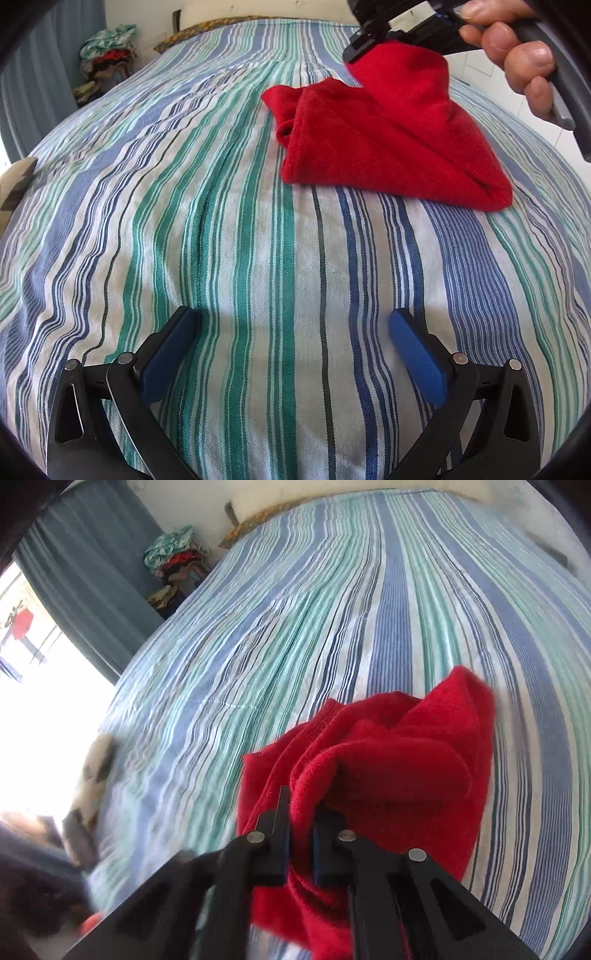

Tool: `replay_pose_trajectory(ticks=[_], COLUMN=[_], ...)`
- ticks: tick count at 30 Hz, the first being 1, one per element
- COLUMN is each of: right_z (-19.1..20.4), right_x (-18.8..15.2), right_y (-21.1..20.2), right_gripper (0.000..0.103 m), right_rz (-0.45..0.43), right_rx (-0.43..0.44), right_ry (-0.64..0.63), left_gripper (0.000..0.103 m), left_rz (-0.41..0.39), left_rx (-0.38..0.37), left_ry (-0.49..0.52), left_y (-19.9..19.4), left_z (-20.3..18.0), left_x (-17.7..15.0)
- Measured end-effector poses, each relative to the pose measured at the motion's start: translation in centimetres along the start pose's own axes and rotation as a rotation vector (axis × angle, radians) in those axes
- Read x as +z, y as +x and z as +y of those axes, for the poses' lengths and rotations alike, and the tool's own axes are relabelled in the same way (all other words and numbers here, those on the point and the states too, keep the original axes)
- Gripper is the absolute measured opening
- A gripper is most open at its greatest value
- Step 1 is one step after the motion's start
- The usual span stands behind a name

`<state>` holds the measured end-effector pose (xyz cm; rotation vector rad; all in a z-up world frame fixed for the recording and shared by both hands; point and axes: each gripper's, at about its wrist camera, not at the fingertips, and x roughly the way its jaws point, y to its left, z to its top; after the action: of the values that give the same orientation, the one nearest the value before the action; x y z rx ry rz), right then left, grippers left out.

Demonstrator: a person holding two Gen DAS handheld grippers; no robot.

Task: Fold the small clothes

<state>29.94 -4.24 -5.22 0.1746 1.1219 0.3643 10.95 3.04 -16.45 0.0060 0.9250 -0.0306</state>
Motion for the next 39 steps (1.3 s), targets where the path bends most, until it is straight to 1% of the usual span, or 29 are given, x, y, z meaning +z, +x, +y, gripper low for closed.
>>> replay_pose_trajectory(ticks=[2,5,7,8,9,11,13,14,15,16,17,19,20,21,22,23,24,25,27,28,30,31,33,35,37,39], right_z=[2.8,5.2,6.4,6.9,7.3,7.4,7.0,6.4,5.6,4.8,4.0,3.1,2.5,2.1,1.6,1.2,1.0,1.1,2.8,4.2,6.5,7.2,7.8,7.4,6.6,5.0], right_x=[-0.6,-1.6,-2.6,-2.9,-3.2,-3.2,-2.7,-2.5,-2.2,-1.9,-1.7,-1.8,-2.2,-2.5,-2.9,-3.2,-3.4,-3.9,-5.5,-6.6,-9.0,-9.7,-10.3,-9.9,-9.2,-7.9], right_y=[2.6,4.6,5.3,5.6,5.3,3.3,0.9,-0.4,-1.5,-2.3,-2.8,-2.6,-2.1,-1.4,-0.7,0.3,1.4,2.1,3.6,4.6,6.7,7.0,6.6,5.5,3.5,0.9], right_gripper=[0.01,0.011,0.026,0.05,0.067,0.068,0.068,0.068,0.068,0.068,0.068,0.068,0.063,0.052,0.044,0.029,0.021,0.019,0.011,0.009,0.009,0.009,0.01,0.009,0.009,0.009], right_rz=[0.03,0.056,0.077,0.113,0.145,0.14,0.121,0.095,0.066,0.042,0.023,0.018,0.025,0.03,0.037,0.044,0.051,0.055,0.086,0.138,0.252,0.267,0.26,0.25,0.204,0.127], right_rx=[-0.096,-0.145,-0.205,-0.17,-0.085,0.112,0.345,0.413,0.445,0.446,0.405,0.255,0.183,0.12,0.059,0.0,-0.046,-0.048,0.074,0.117,0.142,0.144,0.16,0.184,0.21,0.238], right_ry=[-0.082,-0.16,-0.272,-0.312,-0.323,-0.299,-0.239,-0.211,-0.188,-0.171,-0.165,-0.18,-0.188,-0.19,-0.187,-0.183,-0.18,-0.186,-0.245,-0.305,-0.407,-0.451,-0.488,-0.48,-0.463,-0.405], left_gripper=[0.103,0.103,0.103,0.103,0.103,0.103,0.103,0.103,0.103,0.103,0.103,0.103,0.103,0.103,0.103,0.103,0.103,0.103,0.103,0.103,0.103,0.103,0.103,0.103,0.103,0.103], left_rz=[0.0,0.0,0.001,0.001,0.0,0.0,0.0,0.0,0.0,0.0,0.001,0.001,0.0,-0.001,-0.002,-0.004,-0.005,-0.007,-0.008,-0.008,-0.007,-0.008,-0.007,-0.006,-0.006,-0.005], left_rx=[0.0,0.001,0.002,0.003,0.004,0.004,0.004,0.004,0.004,0.005,0.006,0.01,0.01,0.011,0.011,0.01,0.01,0.009,0.008,0.007,0.007,0.007,0.008,0.008,0.009,0.011], left_ry=[0.0,0.0,0.001,0.002,0.002,0.002,0.002,0.002,0.002,0.002,0.003,0.006,0.006,0.006,0.006,0.006,0.006,0.005,0.005,0.005,0.005,0.005,0.006,0.006,0.006,0.008], left_y=[0.0,0.0,0.0,0.0,0.0,0.0,0.0,0.0,0.0,0.0,0.0,0.1,0.1,0.0,0.0,-0.1,-0.1,-0.2,-0.2,-0.2,-0.2,-0.2,-0.2,-0.2,-0.2,-0.2], left_z=[0.0,0.0,0.0,0.0,0.0,0.0,0.0,0.0,0.0,0.0,0.0,0.0,0.0,0.0,-0.1,-0.1,-0.1,-0.2,-0.1,-0.1,-0.2,-0.1,-0.2,-0.2,-0.2,-0.2], left_x=[0.0,0.0,0.0,0.0,0.0,0.1,0.1,0.1,0.1,0.1,0.1,0.2,0.2,0.2,0.1,0.1,0.0,0.0,-0.1,-0.1,-0.1,-0.1,-0.1,0.0,0.0,0.0])
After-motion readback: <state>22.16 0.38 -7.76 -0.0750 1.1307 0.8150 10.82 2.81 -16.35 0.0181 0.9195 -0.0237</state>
